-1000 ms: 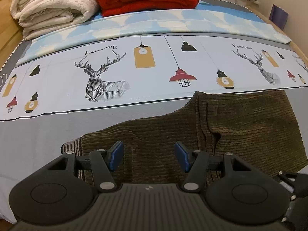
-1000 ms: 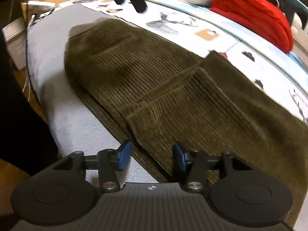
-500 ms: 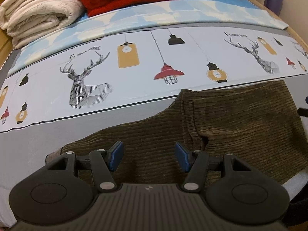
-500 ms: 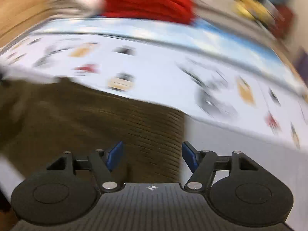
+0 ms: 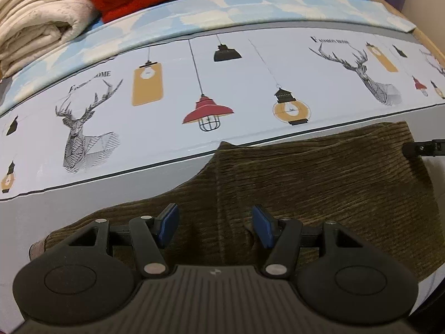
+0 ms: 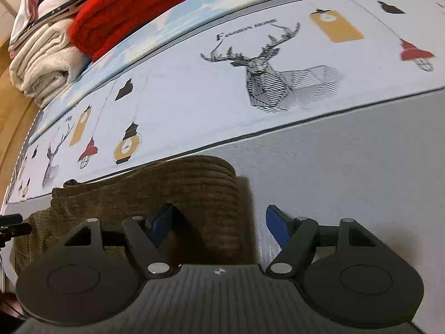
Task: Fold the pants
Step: 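Fold the held leg end over the pants with the right gripper toward the left gripper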
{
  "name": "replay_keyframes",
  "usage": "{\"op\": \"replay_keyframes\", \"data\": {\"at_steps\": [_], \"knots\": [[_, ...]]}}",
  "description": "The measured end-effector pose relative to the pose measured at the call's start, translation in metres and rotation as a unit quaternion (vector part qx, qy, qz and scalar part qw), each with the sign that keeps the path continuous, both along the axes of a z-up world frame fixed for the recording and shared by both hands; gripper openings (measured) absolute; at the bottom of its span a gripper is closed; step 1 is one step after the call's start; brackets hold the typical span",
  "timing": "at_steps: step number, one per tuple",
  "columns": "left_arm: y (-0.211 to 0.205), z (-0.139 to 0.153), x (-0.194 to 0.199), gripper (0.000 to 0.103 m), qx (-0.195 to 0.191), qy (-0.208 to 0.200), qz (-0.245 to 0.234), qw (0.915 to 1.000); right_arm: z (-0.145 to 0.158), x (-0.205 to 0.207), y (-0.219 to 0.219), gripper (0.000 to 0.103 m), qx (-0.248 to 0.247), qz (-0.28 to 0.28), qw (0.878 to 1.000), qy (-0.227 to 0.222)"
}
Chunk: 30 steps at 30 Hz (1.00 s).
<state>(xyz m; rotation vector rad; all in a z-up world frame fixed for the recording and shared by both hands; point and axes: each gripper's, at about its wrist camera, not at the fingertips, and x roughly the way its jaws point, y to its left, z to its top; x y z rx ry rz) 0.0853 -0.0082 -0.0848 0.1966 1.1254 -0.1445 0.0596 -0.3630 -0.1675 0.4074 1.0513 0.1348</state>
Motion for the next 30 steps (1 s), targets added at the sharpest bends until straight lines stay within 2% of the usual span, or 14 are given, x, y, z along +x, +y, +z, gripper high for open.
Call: {"op": "replay_keyframes", "data": {"at_steps": [8, 11, 12, 13, 14, 15, 16, 17, 20, 22, 24, 26, 28, 30], "knots": [[-0.009, -0.008, 0.015, 0.064, -0.003, 0.007, 0.010, 0.9999, -0.012, 0.012, 0.011, 0.076, 0.007, 0.036, 0.999, 0.005], [-0.016, -0.009, 0.017, 0.064, -0.005, 0.007, 0.007, 0.9999, -0.011, 0.010, 0.017, 0.072, 0.014, 0.059, 0.998, 0.000], [-0.018, -0.009, 0.017, 0.064, -0.007, 0.007, 0.006, 0.9999, -0.010, 0.009, 0.020, 0.057, 0.005, 0.064, 0.998, -0.007], [-0.019, -0.009, 0.017, 0.064, -0.008, 0.007, 0.006, 0.9999, -0.009, 0.008, 0.019, 0.035, -0.002, 0.068, 0.998, -0.013], [-0.020, -0.008, 0.017, 0.064, -0.010, 0.007, 0.007, 0.9999, -0.005, 0.008, 0.014, 0.028, 0.001, 0.066, 0.998, -0.019], [-0.020, -0.008, 0.016, 0.064, -0.013, 0.006, 0.008, 0.9999, 0.001, 0.008, 0.000, 0.023, 0.033, 0.053, 0.998, -0.026], [-0.019, -0.007, 0.016, 0.064, -0.016, 0.005, 0.009, 0.9998, 0.006, 0.007, -0.015, 0.022, 0.061, 0.035, 0.997, -0.034], [-0.018, -0.007, 0.015, 0.064, -0.018, 0.006, 0.008, 0.9998, 0.012, 0.005, -0.031, 0.022, 0.067, 0.014, 0.997, -0.041], [-0.013, -0.005, 0.011, 0.064, -0.017, 0.003, 0.001, 0.9998, 0.006, 0.002, -0.057, 0.023, 0.025, -0.036, 0.999, -0.025], [-0.008, -0.004, 0.009, 0.064, -0.026, 0.004, 0.002, 0.9996, 0.001, 0.000, -0.067, 0.037, -0.015, -0.064, 0.998, -0.012], [-0.006, -0.004, 0.004, 0.064, -0.041, 0.012, -0.008, 0.9991, 0.008, -0.005, -0.074, 0.042, -0.005, -0.075, 0.997, -0.015], [-0.008, -0.006, 0.000, 0.064, -0.062, 0.025, -0.027, 0.9974, 0.017, -0.017, -0.077, 0.056, 0.013, -0.068, 0.997, -0.020], [-0.011, -0.008, -0.004, 0.064, -0.095, 0.047, -0.046, 0.9933, 0.021, -0.031, -0.078, 0.075, 0.020, -0.059, 0.998, -0.008], [-0.013, -0.012, -0.007, 0.064, -0.125, 0.067, -0.053, 0.9884, 0.018, -0.044, -0.075, 0.075, 0.021, -0.046, 0.998, 0.023]]}}
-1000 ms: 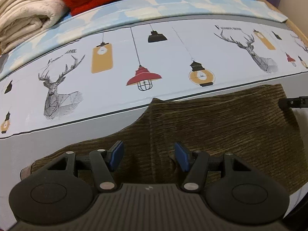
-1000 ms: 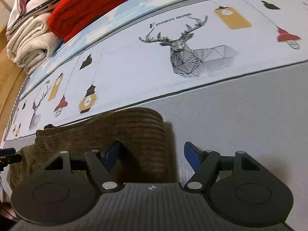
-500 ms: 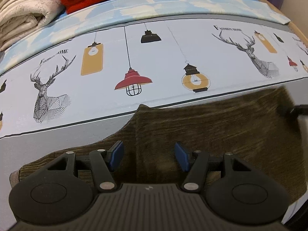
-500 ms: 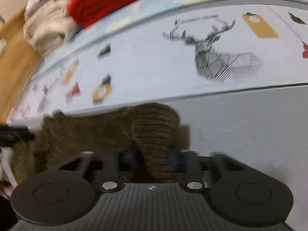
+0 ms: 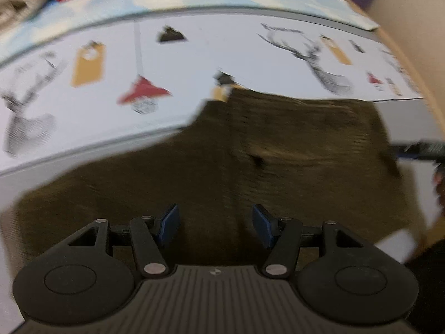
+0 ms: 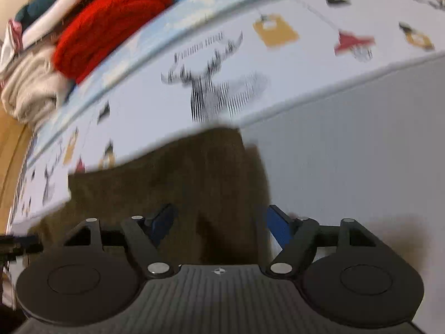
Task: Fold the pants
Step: 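Fold the held leg end over the pants with the right gripper toward the left gripper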
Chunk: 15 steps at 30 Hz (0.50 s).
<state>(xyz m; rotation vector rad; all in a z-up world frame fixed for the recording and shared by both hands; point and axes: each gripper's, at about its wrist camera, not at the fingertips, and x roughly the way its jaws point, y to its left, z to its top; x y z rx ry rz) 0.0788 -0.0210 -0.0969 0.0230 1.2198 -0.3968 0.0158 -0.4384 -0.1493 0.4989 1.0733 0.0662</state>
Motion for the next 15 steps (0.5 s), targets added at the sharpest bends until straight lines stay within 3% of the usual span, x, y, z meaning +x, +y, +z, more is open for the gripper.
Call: {"op": "replay_keyframes", "data": {"at_steps": [3, 6, 12, 13, 15], "knots": [[-0.006, -0.014, -0.002, 0.065, -0.035, 0.049, 0.002, 0.9982, -0.013, -0.017, 0.012, 0.075, -0.006, 0.038, 0.998, 0.049], [-0.015, -0.033, -0.006, 0.065, -0.056, 0.098, 0.006, 0.9936, -0.021, -0.033, 0.021, 0.075, -0.010, 0.057, 0.996, 0.071], [-0.033, -0.069, -0.020, 0.062, -0.035, 0.138, 0.047, 0.9887, -0.019, -0.062, 0.024, 0.076, 0.003, 0.033, 0.997, 0.077], [-0.037, -0.069, -0.024, 0.058, -0.029, 0.128, 0.049, 0.9902, -0.019, -0.066, 0.025, 0.077, 0.001, 0.031, 0.996, 0.078], [-0.044, -0.064, -0.033, 0.033, -0.022, 0.103, 0.035, 0.9938, -0.020, -0.072, 0.027, 0.077, 0.000, 0.025, 0.997, 0.074]]}}
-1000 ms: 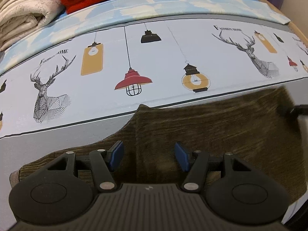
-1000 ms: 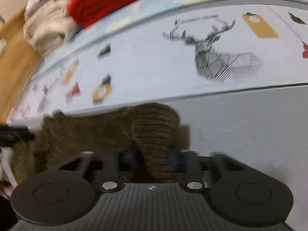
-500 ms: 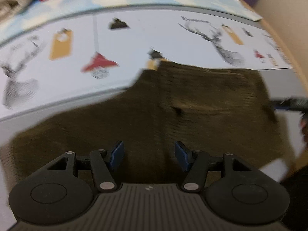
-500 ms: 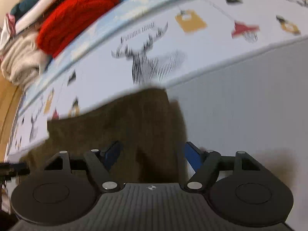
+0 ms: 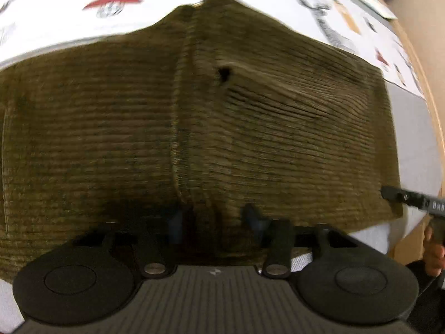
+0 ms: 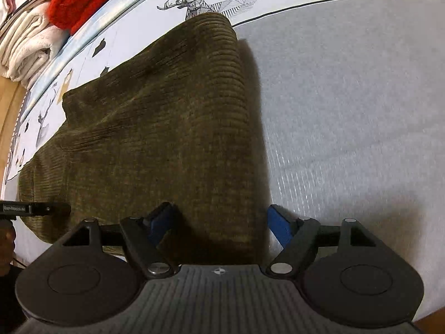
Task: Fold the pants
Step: 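Fold the held leg end over the pants with the right gripper toward the left gripper, then grasp the striped waistband with the left gripper and lift it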
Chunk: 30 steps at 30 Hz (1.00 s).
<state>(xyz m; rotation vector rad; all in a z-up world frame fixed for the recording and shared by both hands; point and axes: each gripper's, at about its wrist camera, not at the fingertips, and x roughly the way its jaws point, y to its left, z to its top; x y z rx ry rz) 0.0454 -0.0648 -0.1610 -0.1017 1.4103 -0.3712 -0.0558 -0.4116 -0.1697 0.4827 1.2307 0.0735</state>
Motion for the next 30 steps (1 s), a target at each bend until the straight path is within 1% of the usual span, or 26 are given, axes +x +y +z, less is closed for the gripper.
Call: {"op": "replay_keyframes", "data": {"at_steps": [2, 3, 4, 6, 7, 8, 9, 10, 11, 12, 13, 14, 15, 16, 17, 18, 19, 20, 21, 22, 23, 24, 25, 26, 28, 30], "knots": [[0.001, 0.009, -0.005, 0.026, -0.006, -0.014, 0.004, 0.9999, 0.001, -0.005, 0.001, 0.075, -0.001, -0.005, 1.000, -0.008], [0.005, 0.018, -0.009, 0.024, -0.021, -0.022, 0.012, 0.9995, 0.003, -0.006, 0.000, 0.058, 0.002, -0.007, 1.000, -0.014], [0.009, 0.027, -0.012, 0.024, -0.039, -0.031, 0.019, 0.9986, 0.005, -0.007, -0.002, 0.045, 0.008, -0.012, 1.000, -0.022], [0.022, 0.046, -0.023, 0.024, -0.089, -0.045, 0.040, 0.9942, 0.015, -0.015, -0.013, 0.032, 0.024, -0.033, 0.998, -0.043], [0.027, 0.051, -0.029, 0.024, -0.106, -0.049, 0.048, 0.9920, 0.020, -0.016, -0.021, 0.030, 0.038, -0.044, 0.997, -0.054], [0.031, 0.051, -0.035, 0.024, -0.113, -0.049, 0.054, 0.9909, 0.023, -0.019, -0.025, 0.030, 0.045, -0.051, 0.996, -0.061], [0.032, 0.044, -0.039, 0.026, -0.107, -0.039, 0.058, 0.9918, 0.023, -0.022, -0.028, 0.030, 0.048, -0.055, 0.995, -0.062], [0.031, 0.032, -0.040, 0.027, -0.090, -0.018, 0.060, 0.9940, 0.020, -0.023, -0.030, 0.031, 0.045, -0.053, 0.996, -0.057], [0.028, 0.019, -0.042, 0.028, -0.056, 0.002, 0.057, 0.9968, 0.016, -0.022, -0.030, 0.032, 0.035, -0.050, 0.997, -0.047], [0.024, 0.010, -0.043, 0.037, -0.022, 0.014, 0.049, 0.9985, 0.013, -0.022, -0.029, 0.034, 0.018, -0.047, 0.998, -0.038], [0.024, 0.007, -0.045, 0.042, -0.008, 0.009, 0.045, 0.9989, 0.013, -0.022, -0.028, 0.043, 0.002, -0.044, 0.998, -0.034], [0.024, 0.013, -0.047, 0.044, -0.003, -0.008, 0.044, 0.9990, 0.015, -0.022, -0.026, 0.044, -0.008, -0.042, 0.998, -0.037], [0.023, 0.023, -0.050, 0.041, 0.006, -0.037, 0.040, 0.9985, 0.021, -0.024, -0.026, 0.044, -0.021, -0.045, 0.998, -0.047], [0.018, 0.036, -0.056, 0.041, 0.018, -0.077, 0.029, 0.9965, 0.028, -0.028, -0.026, 0.044, -0.040, -0.049, 0.996, -0.063], [0.015, 0.046, -0.063, 0.041, 0.026, -0.112, 0.013, 0.9933, 0.039, -0.032, -0.022, 0.044, -0.071, -0.049, 0.992, -0.090], [0.009, 0.053, -0.070, 0.041, 0.028, -0.140, -0.005, 0.9898, 0.047, -0.037, -0.016, 0.044, -0.089, -0.040, 0.989, -0.115], [0.005, 0.055, -0.071, 0.041, 0.021, -0.152, -0.021, 0.9880, 0.055, -0.040, -0.010, 0.044, -0.094, -0.027, 0.985, -0.141], [-0.001, 0.051, -0.074, 0.041, 0.013, -0.152, -0.042, 0.9875, 0.062, -0.044, -0.002, 0.044, -0.085, -0.007, 0.982, -0.167], [-0.007, 0.042, -0.079, 0.041, 0.014, -0.141, -0.060, 0.9882, 0.064, -0.049, 0.003, 0.044, -0.075, 0.014, 0.980, -0.182], [-0.011, 0.030, -0.081, 0.041, 0.028, -0.123, -0.078, 0.9890, 0.063, -0.050, 0.011, 0.045, -0.072, 0.042, 0.979, -0.188], [-0.015, 0.014, -0.083, 0.047, 0.055, -0.104, -0.094, 0.9887, 0.056, -0.048, 0.022, 0.046, -0.085, 0.075, 0.979, -0.169], [-0.015, 0.008, -0.085, 0.055, 0.060, -0.100, -0.094, 0.9887, 0.043, -0.044, 0.031, 0.047, -0.111, 0.096, 0.980, -0.134], [-0.011, 0.008, -0.086, 0.055, 0.056, -0.099, -0.084, 0.9900, 0.029, -0.040, 0.038, 0.047, -0.143, 0.112, 0.979, -0.094], [-0.009, 0.012, -0.085, 0.055, 0.050, -0.097, -0.071, 0.9915, 0.020, -0.041, 0.043, 0.047, -0.171, 0.124, 0.975, -0.071], [0.002, 0.028, -0.087, 0.054, 0.031, -0.117, -0.047, 0.9916, 0.029, -0.042, 0.051, 0.048, -0.189, 0.123, 0.971, -0.086], [0.018, 0.042, -0.090, 0.057, 0.017, -0.144, -0.024, 0.9891, 0.043, -0.047, 0.056, 0.048, -0.186, 0.102, 0.970, -0.115]]}}
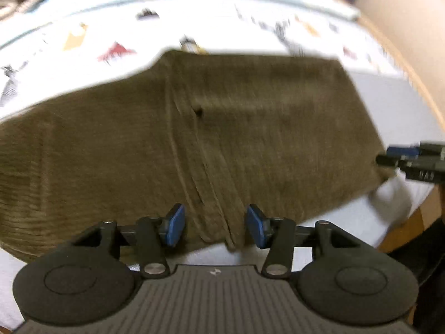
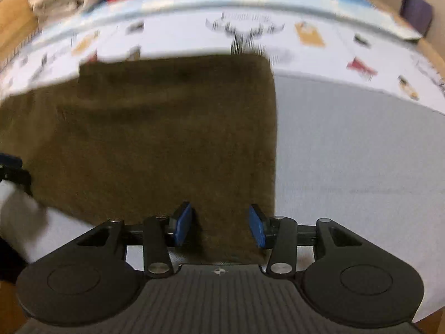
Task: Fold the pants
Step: 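Grasp the striped waistband with the left gripper and lift it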
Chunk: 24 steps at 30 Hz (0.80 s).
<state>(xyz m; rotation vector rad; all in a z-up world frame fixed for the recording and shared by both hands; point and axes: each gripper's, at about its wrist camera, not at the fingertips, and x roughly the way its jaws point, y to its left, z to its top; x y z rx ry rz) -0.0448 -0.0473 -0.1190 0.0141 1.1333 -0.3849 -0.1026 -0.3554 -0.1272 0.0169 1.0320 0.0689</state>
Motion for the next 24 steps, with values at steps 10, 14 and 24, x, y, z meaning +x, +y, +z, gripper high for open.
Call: {"op": "replay_keyframes", "data": {"at_steps": [10, 14, 24], "knots": [[0.119, 0.010, 0.001, 0.058, -0.087, -0.025, 0.183, 0.9790, 0.019, 0.017, 0.104, 0.052, 0.020, 0.091, 0.990, -0.106], [0.171, 0.009, -0.008, 0.068, -0.129, -0.021, 0.245, 0.9607, 0.009, 0.037, 0.146, 0.053, 0.035, 0.138, 0.984, -0.103], [0.256, -0.031, -0.018, 0.083, -0.196, 0.037, 0.370, 0.9074, -0.011, 0.071, 0.174, 0.065, 0.017, 0.153, 0.987, -0.035]]}}
